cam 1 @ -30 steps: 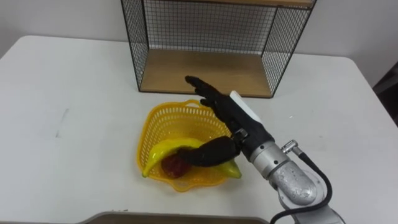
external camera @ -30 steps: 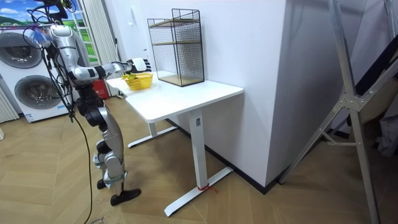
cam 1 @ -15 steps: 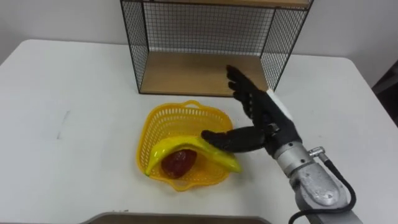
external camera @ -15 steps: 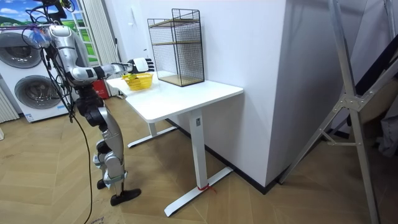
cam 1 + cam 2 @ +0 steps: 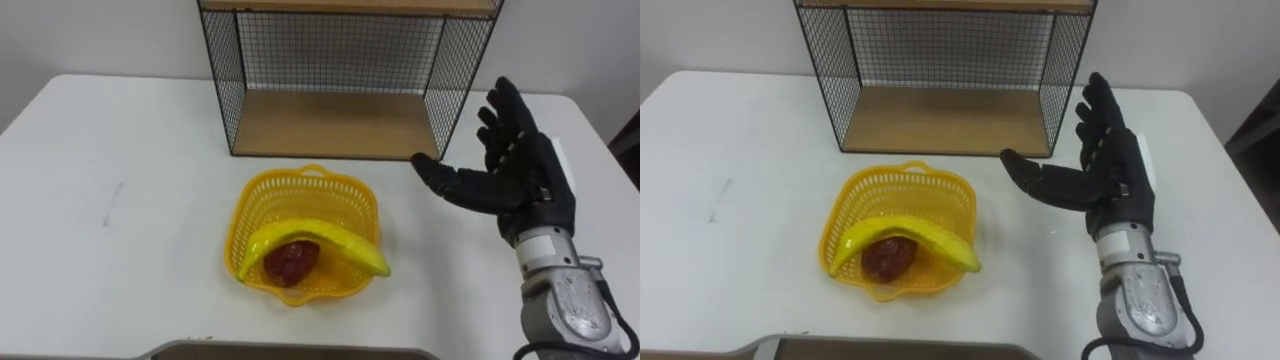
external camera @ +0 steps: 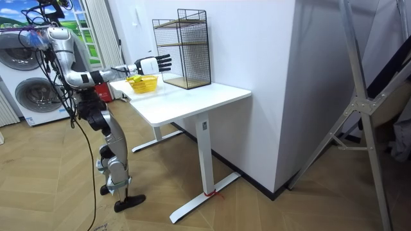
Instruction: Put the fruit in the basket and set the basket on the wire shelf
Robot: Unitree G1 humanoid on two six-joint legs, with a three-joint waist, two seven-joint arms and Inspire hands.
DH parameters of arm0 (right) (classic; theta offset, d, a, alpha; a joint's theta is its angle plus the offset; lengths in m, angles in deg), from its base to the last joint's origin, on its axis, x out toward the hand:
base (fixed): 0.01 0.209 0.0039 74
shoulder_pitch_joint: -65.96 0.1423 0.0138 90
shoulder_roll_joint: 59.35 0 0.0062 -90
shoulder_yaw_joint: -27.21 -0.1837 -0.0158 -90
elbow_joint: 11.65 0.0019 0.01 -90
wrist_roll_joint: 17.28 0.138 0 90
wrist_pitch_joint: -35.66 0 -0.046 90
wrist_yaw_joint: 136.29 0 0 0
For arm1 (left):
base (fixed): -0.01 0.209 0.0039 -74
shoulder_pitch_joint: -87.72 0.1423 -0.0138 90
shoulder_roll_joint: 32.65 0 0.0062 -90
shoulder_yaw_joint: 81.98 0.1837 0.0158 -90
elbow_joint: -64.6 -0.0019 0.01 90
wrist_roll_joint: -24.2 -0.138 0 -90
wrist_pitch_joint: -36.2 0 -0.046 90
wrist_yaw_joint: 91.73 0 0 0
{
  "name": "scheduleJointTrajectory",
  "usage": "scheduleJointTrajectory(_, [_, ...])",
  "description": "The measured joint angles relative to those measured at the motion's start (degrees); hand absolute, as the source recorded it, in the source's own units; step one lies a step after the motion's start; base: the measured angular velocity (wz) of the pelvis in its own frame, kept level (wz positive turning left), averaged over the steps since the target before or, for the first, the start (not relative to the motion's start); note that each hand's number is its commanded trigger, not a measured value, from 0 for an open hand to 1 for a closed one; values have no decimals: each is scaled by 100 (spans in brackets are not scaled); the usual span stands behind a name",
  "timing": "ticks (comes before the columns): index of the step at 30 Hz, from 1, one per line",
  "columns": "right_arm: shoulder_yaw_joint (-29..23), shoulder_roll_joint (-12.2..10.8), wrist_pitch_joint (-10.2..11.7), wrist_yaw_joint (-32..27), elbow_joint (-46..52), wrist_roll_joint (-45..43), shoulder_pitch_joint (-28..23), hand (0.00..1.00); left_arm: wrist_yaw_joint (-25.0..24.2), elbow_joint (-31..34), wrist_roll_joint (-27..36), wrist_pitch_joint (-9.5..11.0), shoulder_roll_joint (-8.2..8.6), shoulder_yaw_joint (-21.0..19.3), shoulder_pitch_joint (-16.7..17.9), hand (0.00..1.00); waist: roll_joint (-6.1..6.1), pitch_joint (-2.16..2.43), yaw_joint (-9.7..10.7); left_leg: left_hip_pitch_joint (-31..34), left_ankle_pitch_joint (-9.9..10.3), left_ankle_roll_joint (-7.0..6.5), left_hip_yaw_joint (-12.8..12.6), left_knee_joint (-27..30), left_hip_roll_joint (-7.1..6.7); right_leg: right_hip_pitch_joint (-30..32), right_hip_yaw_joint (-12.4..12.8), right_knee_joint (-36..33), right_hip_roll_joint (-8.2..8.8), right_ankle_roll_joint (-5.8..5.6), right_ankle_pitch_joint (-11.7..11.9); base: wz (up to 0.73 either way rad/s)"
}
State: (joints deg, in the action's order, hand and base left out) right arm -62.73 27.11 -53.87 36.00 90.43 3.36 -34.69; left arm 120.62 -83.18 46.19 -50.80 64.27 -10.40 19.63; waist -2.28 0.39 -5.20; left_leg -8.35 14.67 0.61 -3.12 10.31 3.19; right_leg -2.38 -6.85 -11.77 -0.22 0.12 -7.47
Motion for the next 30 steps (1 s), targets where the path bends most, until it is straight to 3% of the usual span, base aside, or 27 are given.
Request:
scheduleJointTrajectory(3, [-11,0,0,-115,13,28,-9,0,541,463,360,62,10,-261,35,0,-61,-3,-33,-3,-2,-2,-2,-3,-2,4,30,4,-2,-2,-2,-2])
scheduleJointTrajectory(7, [-24,26,1,-146,32,-22,-209,0,1275,1075,496,403,15,-483,91,0,-120,26,-157,-7,-6,-7,-10,-29,-10,30,36,-1,3,-6,-5,-1])
scheduleJointTrajectory(9, [-33,25,1,-147,31,-71,-325,0,1562,1492,415,460,19,-502,193,0,-119,32,-164,-11,-15,-14,7,-52,-12,25,7,0,11,-9,-7,4])
scheduleJointTrajectory(12, [-93,-60,2,-178,31,-150,-488,0,2013,2461,-28,542,53,-608,315,0,-81,38,-259,-12,-15,-15,11,-64,-10,33,-3,-1,12,-11,-14,0])
scheduleJointTrajectory(17, [-133,-168,94,-337,31,-270,-655,0,2661,3933,-841,726,123,-602,148,0,-18,45,-309,-25,-15,-15,44,-30,-15,18,-41,-16,23,-13,-24,2])
scheduleJointTrajectory(21, [-130,-148,143,-332,-38,-329,-690,0,2844,4931,-1556,748,151,-392,-11,0,19,6,-294,-19,-12,-14,51,-40,-13,-4,-75,-1,30,-12,-26,2])
scheduleJointTrajectory(23, [-112,-148,162,-268,-55,-303,-693,0,2847,5436,-1940,886,148,-236,-157,0,29,-18,-293,-8,-12,-14,42,-39,-13,8,-77,3,29,-10,-28,0])
scheduleJointTrajectory(28, [131,-157,486,-76,-327,-299,-756,0,2742,6113,-2039,1056,137,272,-318,0,20,-49,-248,0,-13,-14,45,-20,-12,24,-74,15,21,-9,-28,-1])
scheduleJointTrajectory(30, [163,-163,494,94,-515,-343,-752,0,2524,6111,-2020,1108,146,475,-466,0,36,-58,-218,4,-13,-15,58,-12,-16,22,-83,14,28,-11,-29,3])
